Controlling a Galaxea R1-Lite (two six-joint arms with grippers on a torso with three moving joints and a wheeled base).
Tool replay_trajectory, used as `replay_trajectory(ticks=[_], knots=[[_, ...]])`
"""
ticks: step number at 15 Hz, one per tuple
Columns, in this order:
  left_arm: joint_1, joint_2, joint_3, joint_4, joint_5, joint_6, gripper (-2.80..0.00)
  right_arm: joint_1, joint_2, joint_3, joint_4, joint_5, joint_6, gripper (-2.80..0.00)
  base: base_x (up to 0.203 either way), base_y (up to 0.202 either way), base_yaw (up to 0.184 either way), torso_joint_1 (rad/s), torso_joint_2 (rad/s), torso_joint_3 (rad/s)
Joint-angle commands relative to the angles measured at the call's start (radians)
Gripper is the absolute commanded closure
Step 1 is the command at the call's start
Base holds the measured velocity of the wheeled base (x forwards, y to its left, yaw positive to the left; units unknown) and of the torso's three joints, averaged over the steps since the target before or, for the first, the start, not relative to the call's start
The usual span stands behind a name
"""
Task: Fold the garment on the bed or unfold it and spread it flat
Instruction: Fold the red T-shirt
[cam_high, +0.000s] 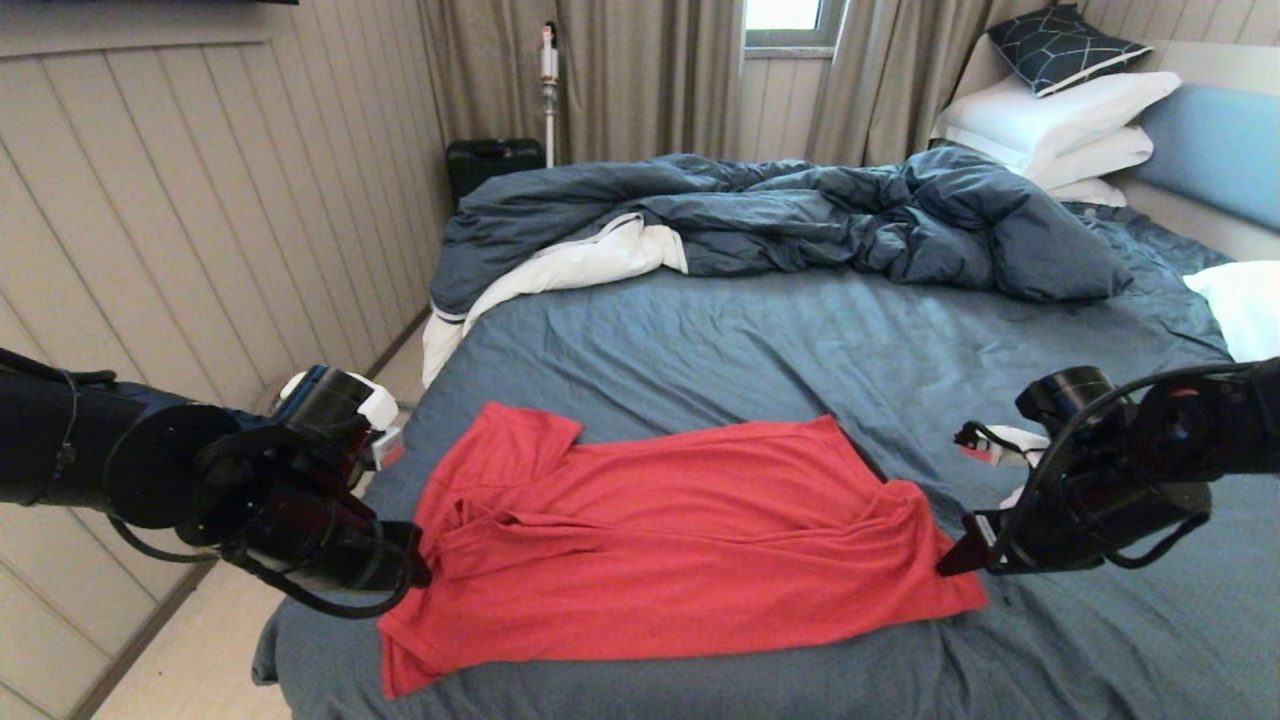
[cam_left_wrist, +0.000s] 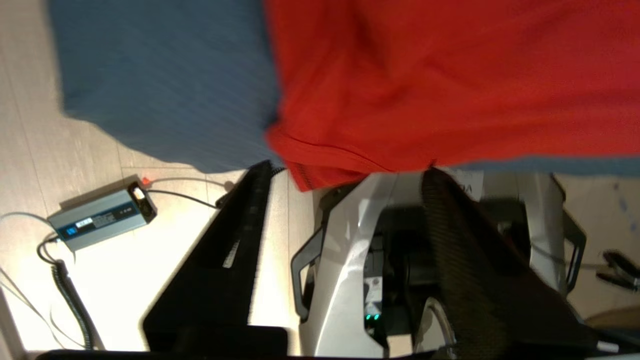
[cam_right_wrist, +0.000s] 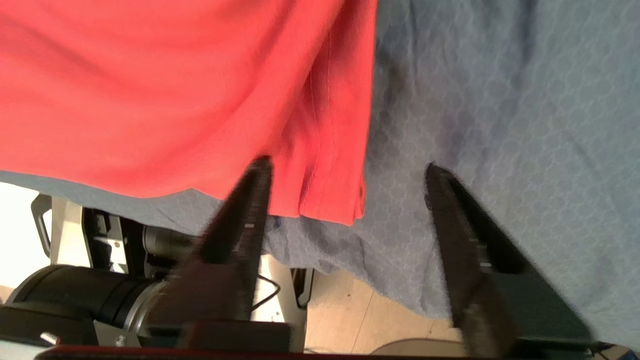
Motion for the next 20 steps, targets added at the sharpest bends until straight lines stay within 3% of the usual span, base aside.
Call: replay_trajectory(ticks=[1,5,9,10,15,20], knots=[[0.041,-0.014,-0.010,0.000,0.001,0.000,-2.80,0.000,-0.003,-0.008,0.002,0.002,0.001,-2.80,0.000,0.000,0.000,0.000,0.00,0.000],[0.138,-0.050,-0.075,-0.033,-0.010,-0.004,-2.80,-0.003,-0.031,-0.078,0.003,0.006,0.018,-2.80,0.000,0.000,0.000,0.000,0.00,0.000],[0.157,0.005,-0.249,-0.046,-0.040,0.001,-2.80,-0.007,-0.009,-0.250,0.005,0.008,0.076,-2.80,0.000,0.000,0.000,0.000,0.00,0.000],[0.157,0.042,-0.306,-0.047,-0.053,0.002,0.00,-0.003,0.012,-0.295,0.004,0.008,0.086,0.00,0.000,0.000,0.000,0.000,0.00,0.000],[0.160,0.297,-0.568,-0.056,-0.068,0.019,0.00,0.017,0.176,-0.481,0.001,0.008,0.093,0.00,0.000,0.000,0.000,0.000,0.00,0.000],[0.178,0.382,-0.617,-0.111,-0.070,0.030,0.00,0.017,0.287,-0.507,-0.084,0.008,0.114,0.00,0.000,0.000,0.000,0.000,0.00,0.000]])
